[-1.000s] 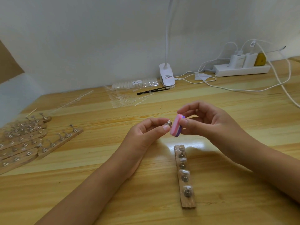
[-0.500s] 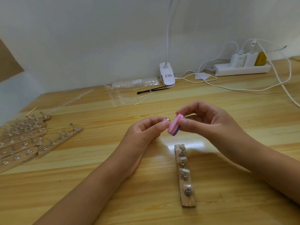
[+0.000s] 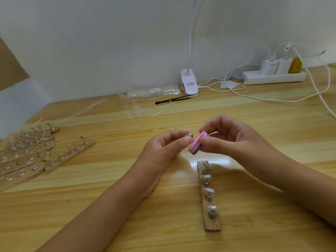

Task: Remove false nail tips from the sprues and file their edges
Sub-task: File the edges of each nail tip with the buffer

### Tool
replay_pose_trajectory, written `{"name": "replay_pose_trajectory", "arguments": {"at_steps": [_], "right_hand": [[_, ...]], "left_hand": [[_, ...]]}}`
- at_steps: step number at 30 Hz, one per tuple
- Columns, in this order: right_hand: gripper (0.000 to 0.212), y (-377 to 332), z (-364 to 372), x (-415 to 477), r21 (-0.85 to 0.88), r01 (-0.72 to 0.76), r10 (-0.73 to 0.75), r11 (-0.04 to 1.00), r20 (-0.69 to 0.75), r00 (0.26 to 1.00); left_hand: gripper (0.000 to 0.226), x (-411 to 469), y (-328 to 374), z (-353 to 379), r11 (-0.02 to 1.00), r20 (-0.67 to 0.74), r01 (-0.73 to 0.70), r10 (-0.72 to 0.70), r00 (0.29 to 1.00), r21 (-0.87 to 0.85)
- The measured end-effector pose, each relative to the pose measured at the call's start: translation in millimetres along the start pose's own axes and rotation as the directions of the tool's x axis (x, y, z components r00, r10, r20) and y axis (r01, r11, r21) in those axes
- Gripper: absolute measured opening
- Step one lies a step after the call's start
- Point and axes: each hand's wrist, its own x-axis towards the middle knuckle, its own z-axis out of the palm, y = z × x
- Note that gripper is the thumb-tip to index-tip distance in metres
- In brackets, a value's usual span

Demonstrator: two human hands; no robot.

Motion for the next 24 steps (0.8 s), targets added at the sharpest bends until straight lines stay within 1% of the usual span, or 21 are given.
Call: {"name": "replay_pose_trajectory", "arguments": {"at_steps": [3,4,7,10,13,17,24], "right_hand": [[0.031,0,1,0,-0.047,-0.018,0.021,0.999,0.051,0.998],[0.032,0,0,0,-0.044,-0.014,0.016,0.999,0.043,0.999],[0.034,-3,-5,2,0.015,-0.004,0.005,1.0,-0.044,0.999],[0.034,-3,-9,5,0.045,-0.049,0.052,0.998,-0.067,0.996],[0.029,0,-8,6,0.057,-0.111,0.113,0.992,-0.031,0.993],[0.013,4,-5,6,-0.019,-0.112,0.112,0.994,-0.003,0.994],[0.036,7,-9,7,0.075,-0.107,0.104,0.991,0.048,0.993]], "left_hand": [[0.04,0,0,1,1.0,0.001,0.003,-0.003,1.0,-0.008],[0.039,0,0,1,1.0,-0.003,0.005,-0.005,1.0,-0.009],[0.035,1,-1,0,0.999,-0.023,0.009,-0.01,1.0,-0.039],[0.027,1,0,0,0.998,-0.02,0.014,-0.016,1.0,-0.068],[0.034,1,2,0,0.998,0.003,0.012,-0.012,1.0,-0.066],[0.026,1,2,1,0.999,0.014,0.007,-0.006,1.0,-0.049],[0.028,1,1,1,0.999,0.013,0.003,-0.002,1.0,-0.049]]}}
